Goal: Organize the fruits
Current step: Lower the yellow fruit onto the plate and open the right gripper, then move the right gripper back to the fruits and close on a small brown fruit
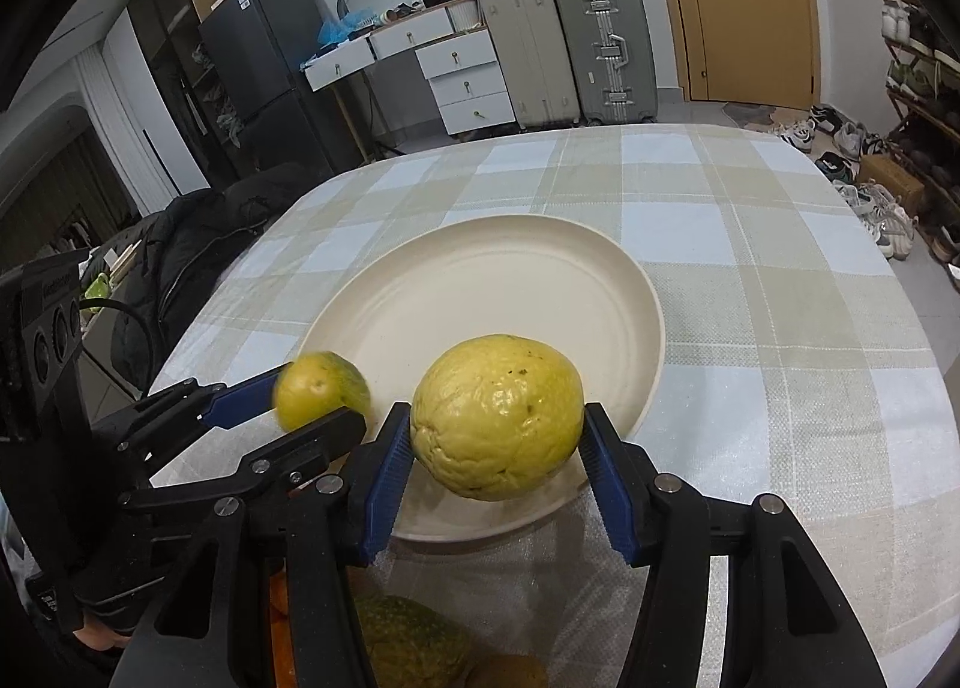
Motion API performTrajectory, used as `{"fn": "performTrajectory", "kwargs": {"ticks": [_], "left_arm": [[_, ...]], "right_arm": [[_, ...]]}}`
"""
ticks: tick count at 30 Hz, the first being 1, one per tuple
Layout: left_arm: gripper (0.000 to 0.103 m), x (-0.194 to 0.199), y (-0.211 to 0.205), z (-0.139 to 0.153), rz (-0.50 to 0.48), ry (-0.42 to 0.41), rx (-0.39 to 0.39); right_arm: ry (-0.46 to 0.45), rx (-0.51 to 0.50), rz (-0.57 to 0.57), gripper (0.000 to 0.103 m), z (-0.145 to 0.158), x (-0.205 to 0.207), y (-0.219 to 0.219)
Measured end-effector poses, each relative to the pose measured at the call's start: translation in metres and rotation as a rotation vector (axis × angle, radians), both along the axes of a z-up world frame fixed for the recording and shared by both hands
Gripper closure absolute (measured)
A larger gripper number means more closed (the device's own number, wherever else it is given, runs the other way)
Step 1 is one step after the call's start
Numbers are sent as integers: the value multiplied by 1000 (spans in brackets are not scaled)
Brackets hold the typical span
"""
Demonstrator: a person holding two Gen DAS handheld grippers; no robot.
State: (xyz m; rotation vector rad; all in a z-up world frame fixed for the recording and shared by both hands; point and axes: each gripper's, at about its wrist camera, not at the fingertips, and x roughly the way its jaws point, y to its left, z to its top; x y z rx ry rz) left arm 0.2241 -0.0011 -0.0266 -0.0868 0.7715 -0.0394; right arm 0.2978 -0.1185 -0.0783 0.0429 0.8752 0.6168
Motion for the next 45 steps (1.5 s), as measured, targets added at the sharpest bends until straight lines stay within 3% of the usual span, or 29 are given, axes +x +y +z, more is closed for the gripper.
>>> {"fn": "performTrajectory", "kwargs": {"ticks": [6, 8, 9, 10, 12, 16, 19, 33, 45], "left_arm": [[51, 0, 1, 1, 5, 1, -8], [45, -2, 2, 3, 9, -1, -5], [35, -3, 2, 3, 14, 1, 0], [27, -5, 3, 5, 13, -3, -2], [21, -12, 4, 9, 5, -24, -10], [18, -24, 3, 18, 8, -43, 9], [18, -33, 5, 23, 23, -44, 20], [17, -100, -7, 50, -16, -72, -1], [17, -148, -3, 50, -7, -64, -45]], "right_arm": [[-5, -8, -5, 46, 1, 0, 1], [-12, -11, -6, 46, 1, 0, 0], [-18, -13, -11, 45, 2, -1, -1], [-31, -17, -24, 42, 3, -2, -3], [-50, -11, -37, 32, 7, -5, -7], [-77, 22, -58, 8, 17, -11, -17], [-101, 45, -72, 1, 24, -16, -25], [-111, 80, -61, 0, 32, -61, -55], [-152, 46, -23, 0, 42, -106, -56]]}}
